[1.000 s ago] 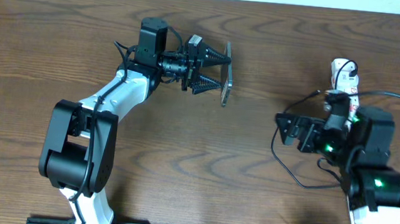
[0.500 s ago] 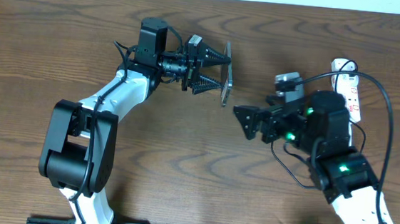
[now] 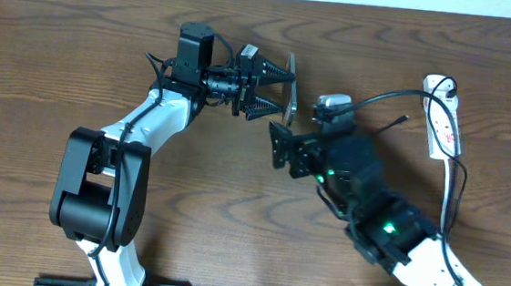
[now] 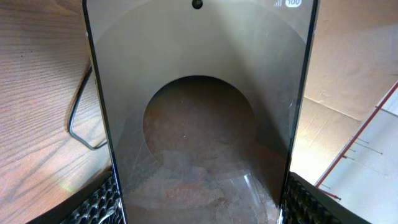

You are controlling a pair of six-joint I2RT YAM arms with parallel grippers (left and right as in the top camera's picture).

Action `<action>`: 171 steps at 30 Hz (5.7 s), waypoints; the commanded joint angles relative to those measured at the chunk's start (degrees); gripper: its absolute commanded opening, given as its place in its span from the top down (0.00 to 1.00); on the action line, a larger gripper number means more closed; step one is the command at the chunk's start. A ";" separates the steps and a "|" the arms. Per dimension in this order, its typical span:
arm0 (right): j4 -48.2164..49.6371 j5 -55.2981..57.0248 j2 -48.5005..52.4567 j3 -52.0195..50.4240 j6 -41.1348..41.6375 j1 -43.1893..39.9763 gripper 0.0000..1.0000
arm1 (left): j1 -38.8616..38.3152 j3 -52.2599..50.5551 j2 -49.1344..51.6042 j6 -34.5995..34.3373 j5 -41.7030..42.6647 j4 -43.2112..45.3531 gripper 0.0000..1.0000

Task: Plug charger to phone and switch on socket

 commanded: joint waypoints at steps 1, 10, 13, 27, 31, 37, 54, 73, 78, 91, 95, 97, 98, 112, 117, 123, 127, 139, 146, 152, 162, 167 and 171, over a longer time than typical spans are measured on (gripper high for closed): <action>2.21 13.18 4.15 0.90 3.98 2.93 0.06 | 0.31 0.17 -0.72 1.01 1.22 0.57 0.47; 6.93 18.95 11.82 2.29 6.03 5.11 0.15 | 0.31 0.17 -0.72 1.01 1.22 0.57 0.47; 6.86 18.93 12.22 2.91 6.03 5.11 0.18 | 0.31 0.17 -0.72 1.01 1.22 0.57 0.47; 7.08 18.29 14.53 2.93 8.63 5.11 0.42 | 0.31 0.17 -0.72 1.01 1.22 0.57 0.47; 8.24 18.32 14.58 2.93 8.59 5.11 0.48 | 0.31 0.17 -0.72 1.01 1.22 0.57 0.47; 8.13 18.32 14.60 2.93 8.59 5.11 0.65 | 0.31 0.17 -0.72 0.98 1.22 0.55 0.47; 8.57 18.32 14.60 2.93 8.61 5.14 0.99 | 0.31 0.17 -0.72 0.96 1.22 0.55 0.47; 5.90 23.26 10.12 3.43 6.84 4.13 0.99 | 2.67 0.17 -0.74 -4.15 1.27 19.63 0.00; 1.97 23.26 4.17 3.48 6.86 2.45 0.99 | 6.64 0.17 -0.76 -7.61 2.60 32.87 0.00; -29.73 23.26 -33.09 3.58 18.08 1.25 0.99 | 21.73 0.17 -2.54 -29.62 13.97 72.41 0.00; -42.60 21.81 -40.92 3.37 26.12 1.25 0.99 | 23.89 0.11 -6.62 -33.62 13.99 75.45 0.00; -45.40 19.43 -41.72 2.38 27.41 1.25 0.99 | 23.93 0.11 -9.53 -33.62 13.99 75.45 0.00; -45.44 18.29 -41.62 1.60 27.56 1.25 0.99 | 23.78 0.11 -10.97 -33.64 13.99 75.43 0.00; -5.88 -7.08 -17.09 -11.80 18.34 -7.13 0.99 | 23.56 0.11 -34.10 -36.76 13.97 74.49 0.01; 5.95 -27.47 -4.13 -10.16 17.09 -15.93 0.99 | 24.94 0.13 -38.45 -32.70 9.55 69.75 0.00; 9.11 -35.06 -0.76 -7.91 13.16 -22.01 0.99 | 24.30 0.13 -38.47 -4.83 -1.95 36.96 0.00; 7.17 -39.52 -1.64 -7.91 12.28 -25.49 0.99 | 19.06 0.13 -38.34 18.53 -19.67 7.02 0.00; 3.17 -42.16 -1.51 -8.83 7.26 -36.09 0.99 | 3.78 0.79 -32.81 45.83 -56.89 -38.77 0.00; 21.49 -63.82 -1.03 -9.53 18.69 -46.66 0.99 | 3.78 2.01 -41.46 51.45 -70.62 -54.12 0.01; 28.68 -72.81 1.44 -10.21 24.94 -49.37 0.99 | 3.76 1.99 -49.29 52.26 -72.50 -64.43 0.01; 62.53 -71.60 12.04 -21.00 46.84 -43.21 0.99 | 3.78 -0.17 -62.47 49.53 -63.23 -65.90 0.02; 88.19 -67.67 19.87 -26.03 59.93 -40.39 0.99 | 3.76 -8.35 -65.42 44.92 -49.88 -56.11 0.03; 98.97 -62.97 26.38 -26.64 65.33 -36.74 0.99 | 3.76 -18.32 -65.16 37.22 -38.73 -37.13 0.02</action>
